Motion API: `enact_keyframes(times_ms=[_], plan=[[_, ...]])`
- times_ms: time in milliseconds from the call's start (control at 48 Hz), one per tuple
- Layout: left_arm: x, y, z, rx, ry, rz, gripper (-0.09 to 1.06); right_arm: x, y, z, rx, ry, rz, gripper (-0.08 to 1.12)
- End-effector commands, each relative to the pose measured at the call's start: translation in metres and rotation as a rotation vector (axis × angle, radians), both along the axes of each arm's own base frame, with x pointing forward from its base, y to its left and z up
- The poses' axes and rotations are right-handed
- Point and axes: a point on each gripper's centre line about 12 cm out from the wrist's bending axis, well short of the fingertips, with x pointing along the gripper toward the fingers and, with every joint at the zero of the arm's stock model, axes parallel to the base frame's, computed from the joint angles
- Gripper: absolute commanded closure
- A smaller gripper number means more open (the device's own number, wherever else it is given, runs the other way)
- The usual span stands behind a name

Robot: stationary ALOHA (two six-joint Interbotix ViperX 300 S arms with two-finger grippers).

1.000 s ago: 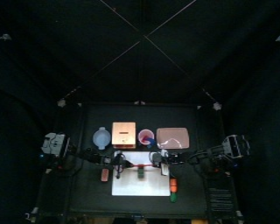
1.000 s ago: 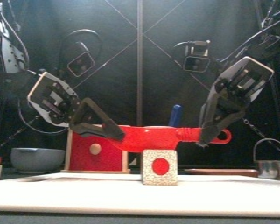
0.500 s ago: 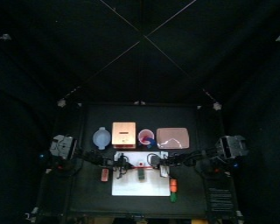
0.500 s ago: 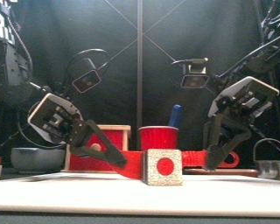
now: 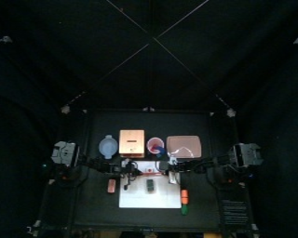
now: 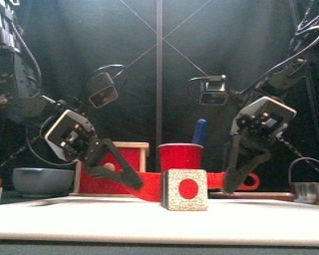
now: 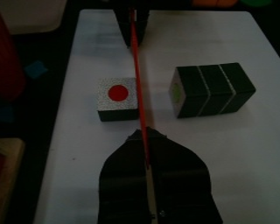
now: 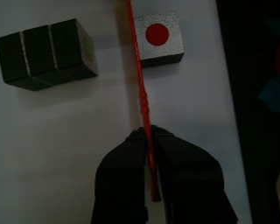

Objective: Cut the sushi into 4 pieces with the knife
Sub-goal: Cut the sushi into 4 pieces

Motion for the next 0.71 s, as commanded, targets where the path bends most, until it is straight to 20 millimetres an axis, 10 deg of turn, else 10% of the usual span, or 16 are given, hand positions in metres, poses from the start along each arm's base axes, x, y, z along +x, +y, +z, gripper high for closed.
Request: enact_keyframes(times_ms=[21,708], plan=[[0.004,-0.004,0.023,-0.001,-0.075,-0.015,0.79,0.012,0.007,0.039,0.0,-0.127,0.018,0.92],[0.006,-0.06,0.039,-0.024,-0.126,-0.168,0.79,0.005,0.034,0.041,0.013,-0.149,0.086,0.92]])
